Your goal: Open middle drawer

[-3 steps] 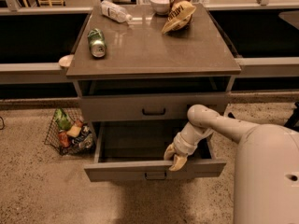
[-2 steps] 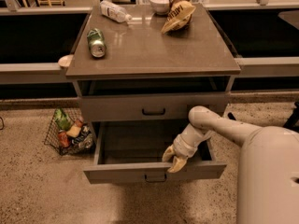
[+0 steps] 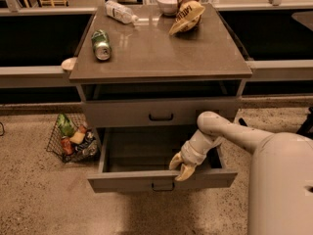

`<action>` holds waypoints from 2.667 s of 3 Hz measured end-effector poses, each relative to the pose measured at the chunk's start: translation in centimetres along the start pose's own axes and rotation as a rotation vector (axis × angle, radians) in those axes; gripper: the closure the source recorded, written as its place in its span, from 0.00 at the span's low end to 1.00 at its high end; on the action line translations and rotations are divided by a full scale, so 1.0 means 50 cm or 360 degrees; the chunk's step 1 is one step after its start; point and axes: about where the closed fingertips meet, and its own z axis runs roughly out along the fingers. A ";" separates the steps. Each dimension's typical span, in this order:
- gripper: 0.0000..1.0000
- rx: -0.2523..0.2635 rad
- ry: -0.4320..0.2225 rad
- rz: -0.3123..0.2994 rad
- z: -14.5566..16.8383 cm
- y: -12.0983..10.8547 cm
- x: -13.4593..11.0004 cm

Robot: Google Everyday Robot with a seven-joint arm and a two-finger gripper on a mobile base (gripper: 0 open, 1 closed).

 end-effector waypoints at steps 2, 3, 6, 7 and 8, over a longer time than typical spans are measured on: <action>0.05 -0.0012 -0.0007 -0.0001 0.004 0.005 0.000; 0.00 -0.0052 -0.0030 -0.0006 0.019 0.024 0.001; 0.16 -0.0206 -0.0076 0.0109 0.054 0.156 -0.046; 0.06 -0.0221 -0.0071 0.0130 0.051 0.179 -0.056; 0.00 -0.0200 -0.0056 0.0134 0.038 0.192 -0.066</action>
Offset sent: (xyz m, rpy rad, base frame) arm 0.0000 0.0000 0.0000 0.0000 0.0000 0.0000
